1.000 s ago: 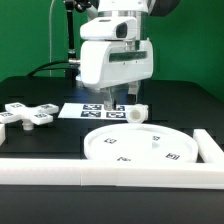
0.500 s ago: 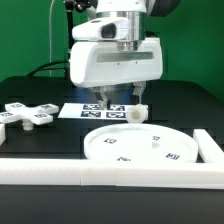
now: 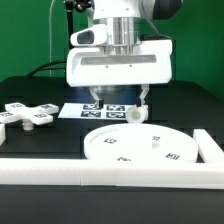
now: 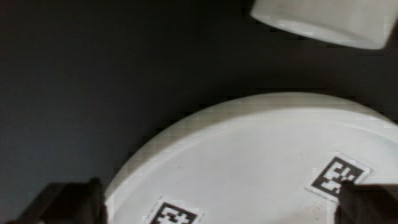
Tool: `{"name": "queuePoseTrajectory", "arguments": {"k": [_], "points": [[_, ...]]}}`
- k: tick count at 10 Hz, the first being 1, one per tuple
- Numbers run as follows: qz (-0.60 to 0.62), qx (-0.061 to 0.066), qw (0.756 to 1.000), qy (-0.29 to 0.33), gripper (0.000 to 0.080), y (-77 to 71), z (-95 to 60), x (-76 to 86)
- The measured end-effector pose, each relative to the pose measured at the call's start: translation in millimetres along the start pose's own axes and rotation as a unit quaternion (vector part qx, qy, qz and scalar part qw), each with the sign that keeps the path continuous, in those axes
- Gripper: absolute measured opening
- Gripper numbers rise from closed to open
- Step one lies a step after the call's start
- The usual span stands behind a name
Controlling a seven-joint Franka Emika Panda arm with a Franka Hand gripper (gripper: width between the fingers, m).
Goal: Assemble round table
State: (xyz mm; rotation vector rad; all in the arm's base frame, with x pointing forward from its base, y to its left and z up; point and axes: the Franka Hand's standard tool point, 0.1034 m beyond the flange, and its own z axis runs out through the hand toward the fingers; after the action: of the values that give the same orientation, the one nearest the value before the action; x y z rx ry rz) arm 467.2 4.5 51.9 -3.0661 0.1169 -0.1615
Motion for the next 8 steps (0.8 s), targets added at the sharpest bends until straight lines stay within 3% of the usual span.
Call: {"name": "queuePoseTrajectory", "arguments": {"k": [3,5,8], "points": [[0.137,0.007,0.991,-0.004,0.0649,-0.4,1.1,-3.3],[0.268,0.012,0.963,-0.02,0.0649,-1.1,4.0,-11.8],[0.296,0.015,0.954,-0.039,0.0649,-4.4,8.9,-24.7]]}}
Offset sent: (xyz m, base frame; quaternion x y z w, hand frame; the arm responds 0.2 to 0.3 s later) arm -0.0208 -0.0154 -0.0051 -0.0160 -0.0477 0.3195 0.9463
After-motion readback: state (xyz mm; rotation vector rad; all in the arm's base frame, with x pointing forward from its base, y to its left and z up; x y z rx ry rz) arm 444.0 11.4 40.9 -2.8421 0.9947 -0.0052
